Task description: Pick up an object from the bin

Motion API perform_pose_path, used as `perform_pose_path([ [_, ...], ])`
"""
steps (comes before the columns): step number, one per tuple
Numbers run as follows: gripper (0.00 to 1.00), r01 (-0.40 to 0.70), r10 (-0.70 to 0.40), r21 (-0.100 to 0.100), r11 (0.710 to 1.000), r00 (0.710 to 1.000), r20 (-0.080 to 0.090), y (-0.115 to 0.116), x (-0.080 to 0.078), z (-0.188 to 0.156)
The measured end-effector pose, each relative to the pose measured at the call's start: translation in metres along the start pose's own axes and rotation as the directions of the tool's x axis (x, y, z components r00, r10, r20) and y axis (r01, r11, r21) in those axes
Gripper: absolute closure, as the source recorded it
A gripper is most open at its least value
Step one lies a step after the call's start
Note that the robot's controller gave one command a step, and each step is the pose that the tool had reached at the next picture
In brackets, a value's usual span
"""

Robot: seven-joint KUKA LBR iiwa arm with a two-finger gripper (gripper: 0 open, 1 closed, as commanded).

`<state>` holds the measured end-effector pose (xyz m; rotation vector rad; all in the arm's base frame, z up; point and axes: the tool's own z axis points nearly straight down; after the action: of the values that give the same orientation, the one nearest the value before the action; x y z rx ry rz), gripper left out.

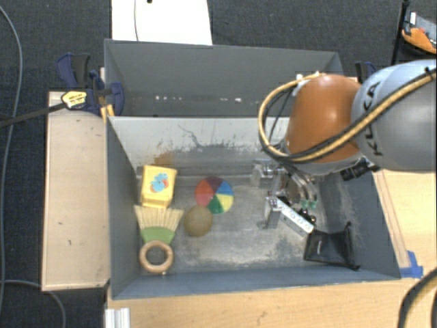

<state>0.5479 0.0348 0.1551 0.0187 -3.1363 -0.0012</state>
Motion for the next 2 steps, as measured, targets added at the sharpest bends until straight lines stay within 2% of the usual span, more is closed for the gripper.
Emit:
perform_pose_path([
  [2, 0.0, -0.004, 0.004, -0.001, 1.0, 1.0, 0.008, -0.002, -0.0024, -0.0039],
])
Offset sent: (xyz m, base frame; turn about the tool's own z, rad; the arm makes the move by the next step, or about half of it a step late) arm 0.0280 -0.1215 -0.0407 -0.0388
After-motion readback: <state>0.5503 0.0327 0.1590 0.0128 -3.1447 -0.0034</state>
